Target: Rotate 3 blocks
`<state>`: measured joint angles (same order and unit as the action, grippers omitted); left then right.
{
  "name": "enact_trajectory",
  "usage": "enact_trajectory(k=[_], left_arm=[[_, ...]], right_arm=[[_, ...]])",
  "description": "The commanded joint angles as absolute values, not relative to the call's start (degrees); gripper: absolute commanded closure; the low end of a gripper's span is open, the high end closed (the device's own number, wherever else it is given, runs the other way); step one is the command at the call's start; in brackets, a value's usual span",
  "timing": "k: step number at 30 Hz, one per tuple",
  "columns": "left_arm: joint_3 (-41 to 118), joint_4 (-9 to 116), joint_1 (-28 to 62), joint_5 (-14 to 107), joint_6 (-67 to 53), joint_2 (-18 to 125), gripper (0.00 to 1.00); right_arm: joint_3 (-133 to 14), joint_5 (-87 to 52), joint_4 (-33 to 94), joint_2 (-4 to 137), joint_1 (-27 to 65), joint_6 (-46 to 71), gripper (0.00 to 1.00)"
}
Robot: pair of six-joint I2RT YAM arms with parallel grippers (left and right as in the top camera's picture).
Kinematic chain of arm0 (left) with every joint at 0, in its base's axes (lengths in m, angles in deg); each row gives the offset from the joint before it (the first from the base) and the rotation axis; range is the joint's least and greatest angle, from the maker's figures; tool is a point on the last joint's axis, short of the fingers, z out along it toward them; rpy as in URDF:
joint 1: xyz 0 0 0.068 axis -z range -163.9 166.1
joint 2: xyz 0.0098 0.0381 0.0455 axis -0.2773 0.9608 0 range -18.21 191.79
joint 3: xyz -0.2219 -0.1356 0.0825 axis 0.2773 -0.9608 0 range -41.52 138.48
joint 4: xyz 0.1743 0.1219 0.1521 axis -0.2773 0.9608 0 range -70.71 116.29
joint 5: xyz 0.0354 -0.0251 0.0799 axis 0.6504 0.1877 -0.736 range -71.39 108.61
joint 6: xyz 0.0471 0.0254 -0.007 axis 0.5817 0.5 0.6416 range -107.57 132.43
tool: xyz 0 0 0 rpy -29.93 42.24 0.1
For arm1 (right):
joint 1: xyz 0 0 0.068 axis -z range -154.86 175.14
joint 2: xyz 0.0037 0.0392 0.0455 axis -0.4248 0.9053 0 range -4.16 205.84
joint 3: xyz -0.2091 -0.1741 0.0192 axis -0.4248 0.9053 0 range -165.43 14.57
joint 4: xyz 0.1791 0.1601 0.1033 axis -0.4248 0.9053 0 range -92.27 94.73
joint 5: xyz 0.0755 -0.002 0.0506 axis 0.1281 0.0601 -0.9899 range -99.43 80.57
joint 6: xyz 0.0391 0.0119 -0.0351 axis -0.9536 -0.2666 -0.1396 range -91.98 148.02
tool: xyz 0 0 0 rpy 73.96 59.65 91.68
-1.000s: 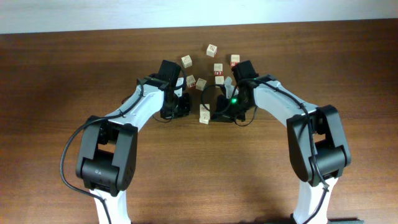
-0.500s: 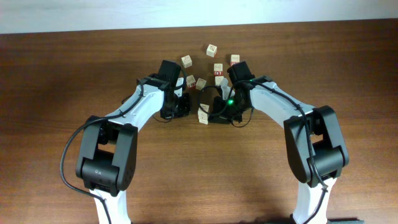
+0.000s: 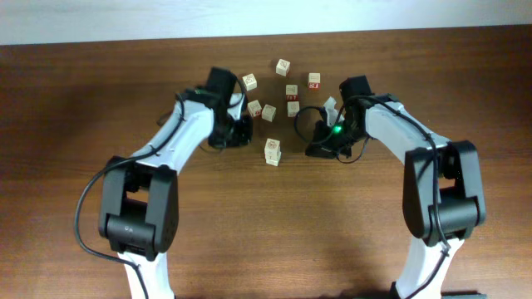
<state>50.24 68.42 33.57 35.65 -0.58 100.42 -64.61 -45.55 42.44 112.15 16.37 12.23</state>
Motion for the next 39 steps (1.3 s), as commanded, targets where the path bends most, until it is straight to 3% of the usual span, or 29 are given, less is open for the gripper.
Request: enact_trajectory(k=[1,9,15,25,26,27,28,29,39], left_arm=[[61.15,74.27,31.34,35.03,9.21,100.81,1.00],[82.26,90.34,26.19,27.43,11.31,100.81,1.00],[99.16,102.80,21.60,27.16,13.38,100.81,0.98],[121.12,111.80,17.05,31.21,13.36,100.81,0.82],[122.09,111.85,17.05,31.19,13.36,100.81,0.77],[122.35,111.80,17.05,31.19,13.36,100.81,0.62],[122.35,111.87,17.05,31.23,13.36,100.81,0.39],[122.35,112.07,17.05,31.23,13.36,100.84,0.00],[122.28,112.02,17.05,29.50,13.36,100.84,0.01]], right_arm=[[-67.71,-40.46,44.65,104.68,16.17,14.31,0.95],[-76.39,-18.73,55.97,89.62,16.17,15.80,0.89],[-77.62,-12.24,58.57,79.98,16.17,15.80,0.75],[-77.62,-3.87,61.83,70.36,16.23,15.82,0.43],[-77.62,-3.01,62.05,69.38,16.23,15.84,0.39],[-77.62,-2.27,62.35,68.39,16.23,15.86,0.37],[-77.62,-1.33,62.83,67.45,16.23,15.86,0.34],[-77.62,-0.48,63.29,66.80,16.21,15.86,0.32],[-77.79,3.91,68.36,59.17,16.21,15.77,0.14]])
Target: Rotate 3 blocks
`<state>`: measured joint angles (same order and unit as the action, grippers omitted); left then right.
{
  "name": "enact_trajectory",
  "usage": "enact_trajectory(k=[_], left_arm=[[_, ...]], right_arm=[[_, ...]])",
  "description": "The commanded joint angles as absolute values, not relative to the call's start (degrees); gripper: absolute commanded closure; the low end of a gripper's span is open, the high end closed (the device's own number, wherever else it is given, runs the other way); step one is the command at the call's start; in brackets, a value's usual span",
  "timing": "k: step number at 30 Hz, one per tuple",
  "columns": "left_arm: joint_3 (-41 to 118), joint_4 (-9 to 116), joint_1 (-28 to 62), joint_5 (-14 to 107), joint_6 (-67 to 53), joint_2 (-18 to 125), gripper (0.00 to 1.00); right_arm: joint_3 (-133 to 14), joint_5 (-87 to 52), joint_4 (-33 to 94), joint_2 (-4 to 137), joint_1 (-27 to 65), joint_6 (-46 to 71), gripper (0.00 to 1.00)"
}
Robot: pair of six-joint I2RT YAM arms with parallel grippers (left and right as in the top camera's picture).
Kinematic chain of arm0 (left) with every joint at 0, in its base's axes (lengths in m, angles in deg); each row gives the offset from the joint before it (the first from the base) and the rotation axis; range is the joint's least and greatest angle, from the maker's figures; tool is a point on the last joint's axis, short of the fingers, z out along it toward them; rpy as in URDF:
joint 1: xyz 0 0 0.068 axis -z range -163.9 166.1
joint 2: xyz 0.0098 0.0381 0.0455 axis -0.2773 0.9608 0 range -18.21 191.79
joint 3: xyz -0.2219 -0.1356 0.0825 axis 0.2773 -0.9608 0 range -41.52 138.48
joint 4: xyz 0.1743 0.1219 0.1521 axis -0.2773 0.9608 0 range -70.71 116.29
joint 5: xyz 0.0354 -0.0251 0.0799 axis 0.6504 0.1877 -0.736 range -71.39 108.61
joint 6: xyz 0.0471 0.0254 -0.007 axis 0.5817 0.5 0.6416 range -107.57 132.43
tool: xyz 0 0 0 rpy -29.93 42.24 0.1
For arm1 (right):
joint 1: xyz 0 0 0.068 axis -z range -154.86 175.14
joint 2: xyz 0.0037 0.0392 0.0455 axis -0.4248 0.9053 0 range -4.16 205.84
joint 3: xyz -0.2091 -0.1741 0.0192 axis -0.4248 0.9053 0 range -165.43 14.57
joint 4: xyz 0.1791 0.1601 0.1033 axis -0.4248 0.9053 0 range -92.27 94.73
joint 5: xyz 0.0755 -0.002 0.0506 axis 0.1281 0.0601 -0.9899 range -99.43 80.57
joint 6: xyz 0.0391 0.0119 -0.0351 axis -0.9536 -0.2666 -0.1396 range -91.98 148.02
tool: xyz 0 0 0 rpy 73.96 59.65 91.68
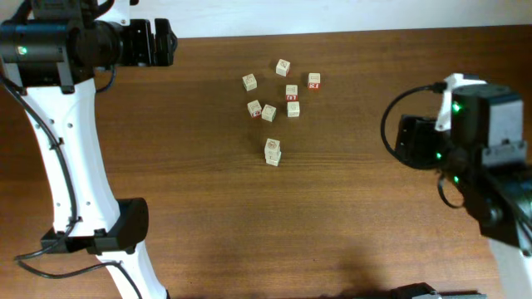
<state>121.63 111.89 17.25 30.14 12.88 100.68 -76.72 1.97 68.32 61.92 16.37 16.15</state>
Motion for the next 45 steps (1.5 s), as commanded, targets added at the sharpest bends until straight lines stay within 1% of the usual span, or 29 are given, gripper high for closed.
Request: enact_trajectory(k=[1,3,4,13,19,23,26,29,31,33,36,39,42,45], left_arm=[[122.28,112.02,17.05,29.50,13.36,100.84,0.01],[122.28,112.02,17.05,29.50,13.36,100.84,0.01],[122.28,112.02,17.05,29.50,13.36,100.84,0.01],[122.28,112.02,17.05,29.50,13.36,100.84,0.01],[122.28,112.02,17.05,29.50,13.36,100.84,0.01],[122.28,112.02,17.05,29.50,13.36,100.84,0.01],[122.28,112.02,17.05,29.50,13.36,100.84,0.01],[122.28,112.02,17.05,29.50,13.36,100.84,0.01],[122.28,112.02,17.05,29.50,13.36,100.84,0.01],[122.28,112.02,17.05,29.50,13.36,100.84,0.01],[122.28,112.02,17.05,29.50,13.36,100.84,0.01],[122.28,112.02,17.05,29.50,13.36,100.84,0.01],[122.28,112.02,17.05,29.50,13.36,100.84,0.01],[122.28,112.02,17.05,29.50,13.36,100.84,0.01]], right_arm=[[-78.25,3.91,68.56,58.30,16.21,15.77,0.12],[-79.63,3.70,69.80,56.15,16.21,15.77,0.04],[-80.52,3.70,70.72,54.73,16.21,15.77,0.02],[-81.55,2.86,72.34,44.31,16.21,15.62,0.02],[-81.48,5.01,75.95,43.54,16.21,15.75,0.02],[-81.37,5.20,74.18,43.32,16.21,15.60,0.02],[-79.95,9.40,70.39,42.97,16.21,15.64,0.02],[-74.97,10.60,64.65,40.59,16.28,17.78,0.02],[-68.09,10.54,57.89,37.25,16.76,19.66,0.02],[-59.80,9.73,49.76,33.62,17.92,20.95,0.02],[-42.82,2.82,32.15,26.97,20.82,26.70,0.02],[-29.25,-2.01,17.92,21.66,22.68,28.67,0.02],[-17.20,-5.48,7.71,16.75,24.58,28.69,0.02],[-8.46,-6.93,2.35,12.18,25.17,28.69,0.02]])
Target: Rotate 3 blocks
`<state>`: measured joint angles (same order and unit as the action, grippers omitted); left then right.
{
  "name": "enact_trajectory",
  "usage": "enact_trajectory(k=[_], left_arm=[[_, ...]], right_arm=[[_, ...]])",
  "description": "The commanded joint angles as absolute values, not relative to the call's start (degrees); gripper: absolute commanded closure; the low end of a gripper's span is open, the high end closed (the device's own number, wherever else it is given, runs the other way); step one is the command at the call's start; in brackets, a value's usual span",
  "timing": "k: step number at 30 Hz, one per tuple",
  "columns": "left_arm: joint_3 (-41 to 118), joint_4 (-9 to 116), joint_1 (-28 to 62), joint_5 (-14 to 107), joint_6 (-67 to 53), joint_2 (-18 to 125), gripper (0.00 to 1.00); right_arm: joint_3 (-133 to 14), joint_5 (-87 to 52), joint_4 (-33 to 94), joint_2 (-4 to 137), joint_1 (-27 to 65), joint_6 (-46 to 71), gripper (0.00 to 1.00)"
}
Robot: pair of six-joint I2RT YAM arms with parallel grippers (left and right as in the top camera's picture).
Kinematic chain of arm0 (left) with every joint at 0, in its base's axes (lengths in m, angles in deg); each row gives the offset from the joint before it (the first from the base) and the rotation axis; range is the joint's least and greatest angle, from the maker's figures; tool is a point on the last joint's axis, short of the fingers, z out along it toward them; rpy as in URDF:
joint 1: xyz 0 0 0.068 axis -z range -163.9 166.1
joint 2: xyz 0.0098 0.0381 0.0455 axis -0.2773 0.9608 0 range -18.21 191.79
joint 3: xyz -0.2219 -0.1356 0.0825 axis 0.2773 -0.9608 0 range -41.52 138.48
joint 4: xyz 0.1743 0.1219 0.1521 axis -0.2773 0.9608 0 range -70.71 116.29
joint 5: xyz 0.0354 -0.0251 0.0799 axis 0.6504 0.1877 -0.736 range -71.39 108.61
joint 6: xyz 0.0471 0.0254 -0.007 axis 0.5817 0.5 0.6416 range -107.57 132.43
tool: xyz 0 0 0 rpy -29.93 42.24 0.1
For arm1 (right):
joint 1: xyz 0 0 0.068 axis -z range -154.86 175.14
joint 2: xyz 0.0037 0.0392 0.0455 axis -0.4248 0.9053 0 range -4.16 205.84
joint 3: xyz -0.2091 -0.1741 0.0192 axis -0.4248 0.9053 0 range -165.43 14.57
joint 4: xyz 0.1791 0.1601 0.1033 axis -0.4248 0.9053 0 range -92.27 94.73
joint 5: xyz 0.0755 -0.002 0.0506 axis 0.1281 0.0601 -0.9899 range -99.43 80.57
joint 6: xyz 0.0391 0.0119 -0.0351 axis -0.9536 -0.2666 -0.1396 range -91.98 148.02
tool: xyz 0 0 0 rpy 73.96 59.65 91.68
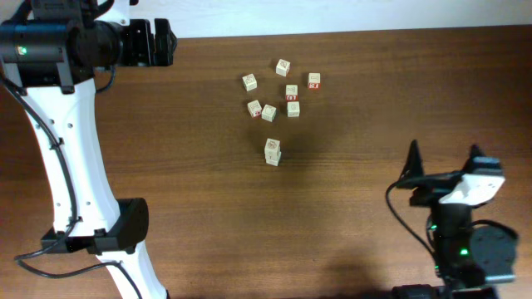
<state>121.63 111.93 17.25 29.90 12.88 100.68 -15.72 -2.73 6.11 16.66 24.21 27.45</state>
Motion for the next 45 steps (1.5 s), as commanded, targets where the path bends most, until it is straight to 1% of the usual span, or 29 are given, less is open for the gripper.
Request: enact_trajectory(k=[1,7,16,22,45], left_arm=[[122.28,112.02,17.05,29.50,13.36,100.84,0.01],[122.28,112.02,17.05,29.50,13.36,100.84,0.01],[122.28,112.02,17.05,29.50,13.36,100.84,0.01],[122.28,112.02,17.05,29.50,13.36,100.84,0.01],[122.28,112.02,17.05,29.50,13.36,100.84,0.01]], right_arm=[[-6.10,-6.97,1.04,10.71,25.22,28.67,0.02],[5.55,-7.30,-6.08,4.83,25.26,28.67,0.02],[13.86,-7.54,-7.66,-2.84,25.26,28.65,0.02],[14.25,-8.81,2.33,-3.97,25.15,27.97,0.02],[14.25,-9.20,2.31,-3.84,25.17,27.60,0.02]])
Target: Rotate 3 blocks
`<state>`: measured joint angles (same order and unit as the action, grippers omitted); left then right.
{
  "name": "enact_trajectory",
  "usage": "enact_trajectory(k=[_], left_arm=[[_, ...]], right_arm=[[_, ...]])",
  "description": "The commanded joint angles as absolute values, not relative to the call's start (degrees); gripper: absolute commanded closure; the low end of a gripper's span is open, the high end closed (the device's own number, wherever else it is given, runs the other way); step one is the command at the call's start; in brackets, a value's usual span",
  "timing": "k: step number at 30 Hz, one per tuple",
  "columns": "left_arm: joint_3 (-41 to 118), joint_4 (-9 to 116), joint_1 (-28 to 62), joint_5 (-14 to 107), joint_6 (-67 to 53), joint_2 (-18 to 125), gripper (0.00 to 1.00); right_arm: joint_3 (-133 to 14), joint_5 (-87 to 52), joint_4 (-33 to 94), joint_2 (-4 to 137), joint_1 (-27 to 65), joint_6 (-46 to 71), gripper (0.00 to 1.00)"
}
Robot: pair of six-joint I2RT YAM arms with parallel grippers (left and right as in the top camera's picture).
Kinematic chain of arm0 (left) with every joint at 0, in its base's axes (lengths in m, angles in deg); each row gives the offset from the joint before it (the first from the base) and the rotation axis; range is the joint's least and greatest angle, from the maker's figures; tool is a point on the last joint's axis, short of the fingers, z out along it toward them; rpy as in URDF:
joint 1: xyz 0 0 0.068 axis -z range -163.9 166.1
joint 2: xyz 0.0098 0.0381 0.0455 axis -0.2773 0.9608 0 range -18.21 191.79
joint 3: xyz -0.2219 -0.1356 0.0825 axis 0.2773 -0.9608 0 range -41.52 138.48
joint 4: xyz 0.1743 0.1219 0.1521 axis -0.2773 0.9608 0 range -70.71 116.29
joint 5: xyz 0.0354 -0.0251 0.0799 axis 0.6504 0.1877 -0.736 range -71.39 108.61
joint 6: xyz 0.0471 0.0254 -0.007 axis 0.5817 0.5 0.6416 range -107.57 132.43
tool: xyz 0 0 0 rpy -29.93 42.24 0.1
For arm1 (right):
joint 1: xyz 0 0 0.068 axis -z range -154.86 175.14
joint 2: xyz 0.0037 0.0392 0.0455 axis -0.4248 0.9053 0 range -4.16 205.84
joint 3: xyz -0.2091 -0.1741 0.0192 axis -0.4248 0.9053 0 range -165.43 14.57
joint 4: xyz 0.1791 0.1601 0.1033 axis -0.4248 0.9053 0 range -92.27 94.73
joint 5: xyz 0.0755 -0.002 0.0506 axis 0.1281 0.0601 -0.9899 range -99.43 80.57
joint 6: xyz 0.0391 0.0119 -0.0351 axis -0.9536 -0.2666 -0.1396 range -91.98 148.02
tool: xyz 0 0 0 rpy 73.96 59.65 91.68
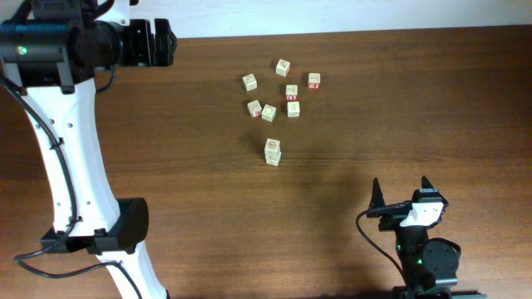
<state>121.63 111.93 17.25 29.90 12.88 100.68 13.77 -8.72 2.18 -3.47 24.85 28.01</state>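
Several small pale wooden blocks lie in a loose cluster at the table's far middle, among them one point(249, 81) at the left, one point(283, 67) at the back and a red-faced one point(313, 80) at the right. A lone block point(273, 151) sits nearer, apart from the rest. My left gripper point(155, 42) is raised high at the far left, well away from the blocks. My right gripper point(401, 189) stands at the front right with its two fingers spread and nothing between them.
The brown wooden table point(166, 183) has a white wall along its far edge. My white left arm point(71, 141) runs down the left side. The right arm's base point(426, 259) sits at the front edge.
My right arm has folded back toward the front edge, its fingers now lower and further left. The left arm and the blocks are where they were.
Both grippers were down beside the block cluster, left and right of it. Then both arms were away, the left raised at the far left, the right at the table's right edge. The right arm then stood at the front right, and is now folded lower there. The blocks' places look unchanged.
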Motion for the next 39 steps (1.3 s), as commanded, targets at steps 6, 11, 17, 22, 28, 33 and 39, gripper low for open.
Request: enact_trajectory(k=[6,11,17,22,28,33,39], left_arm=[[122.28,112.92,17.05,25.96,13.43,100.84,0.01],[119.66,112.33,17.05,24.35,13.43,99.68,0.01],[96.30,96.72,17.09,24.32,13.69,86.08,0.01],[58.20,71.11,17.05,24.24,19.24,64.88,0.01],[23.93,53.51,16.24,19.84,21.34,42.28,0.01],[3.34,42.49,15.15,19.82,22.43,25.69,0.01],[-13.56,33.03,14.16,19.65,22.65,10.37,0.01]], right_arm=[[14.25,-9.20,2.31,-3.84,25.17,27.60,0.02],[14.25,-9.20,2.31,-3.84,25.17,27.58,0.02],[14.25,-9.20,2.31,-3.84,25.17,27.60,0.02],[14.25,-9.20,2.33,-3.84,25.17,27.60,0.02],[14.25,-9.20,2.33,-3.84,25.17,27.60,0.02],[14.25,-9.20,2.31,-3.84,25.17,27.58,0.02],[14.25,-9.20,2.31,-3.84,25.17,27.58,0.02]])
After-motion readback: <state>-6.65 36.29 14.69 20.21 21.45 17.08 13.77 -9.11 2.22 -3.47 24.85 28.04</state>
